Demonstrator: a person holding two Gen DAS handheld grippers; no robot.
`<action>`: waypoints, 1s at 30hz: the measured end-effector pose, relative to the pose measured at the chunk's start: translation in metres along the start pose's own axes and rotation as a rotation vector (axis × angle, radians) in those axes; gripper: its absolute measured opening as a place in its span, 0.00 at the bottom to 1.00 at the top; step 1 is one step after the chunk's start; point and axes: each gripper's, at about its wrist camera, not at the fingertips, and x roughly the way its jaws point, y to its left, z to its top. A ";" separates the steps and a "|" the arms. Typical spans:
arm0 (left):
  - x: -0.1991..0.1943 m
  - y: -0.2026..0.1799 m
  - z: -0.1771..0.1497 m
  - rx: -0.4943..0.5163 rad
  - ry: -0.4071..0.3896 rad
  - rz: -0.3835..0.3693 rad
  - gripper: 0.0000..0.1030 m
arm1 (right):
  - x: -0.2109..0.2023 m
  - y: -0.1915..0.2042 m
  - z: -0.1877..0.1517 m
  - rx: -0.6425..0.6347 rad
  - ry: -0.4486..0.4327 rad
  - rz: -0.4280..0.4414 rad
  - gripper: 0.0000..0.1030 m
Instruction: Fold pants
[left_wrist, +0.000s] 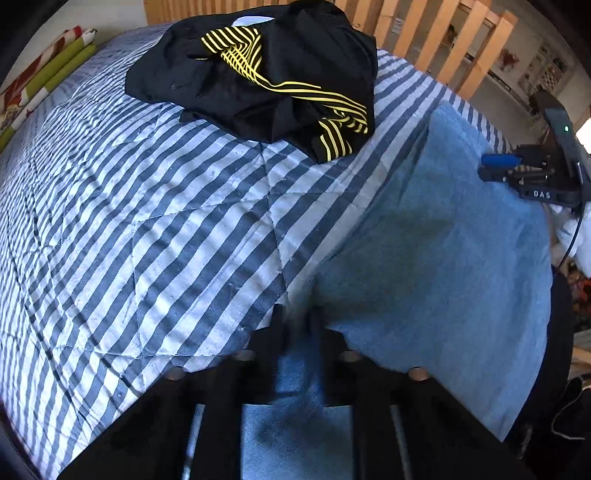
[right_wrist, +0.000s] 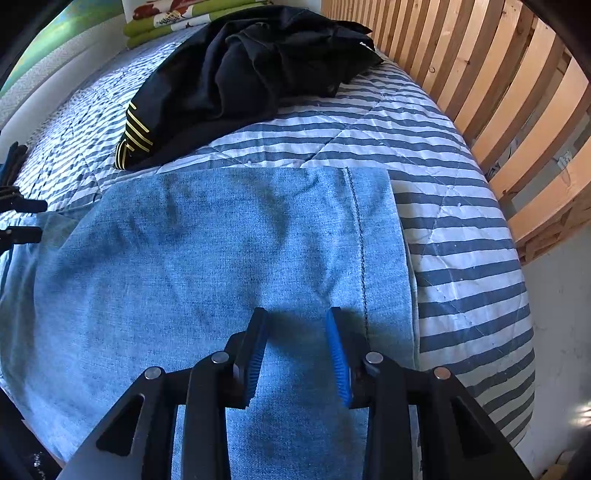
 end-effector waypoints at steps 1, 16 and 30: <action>-0.004 0.001 -0.001 -0.008 -0.016 -0.016 0.06 | 0.000 0.000 0.000 -0.002 0.001 0.000 0.29; -0.039 0.016 -0.016 -0.050 -0.096 -0.044 0.04 | 0.000 -0.001 0.000 -0.012 -0.004 0.009 0.29; -0.093 0.004 -0.035 -0.100 -0.148 0.002 0.16 | -0.057 -0.075 -0.034 0.259 -0.052 0.077 0.31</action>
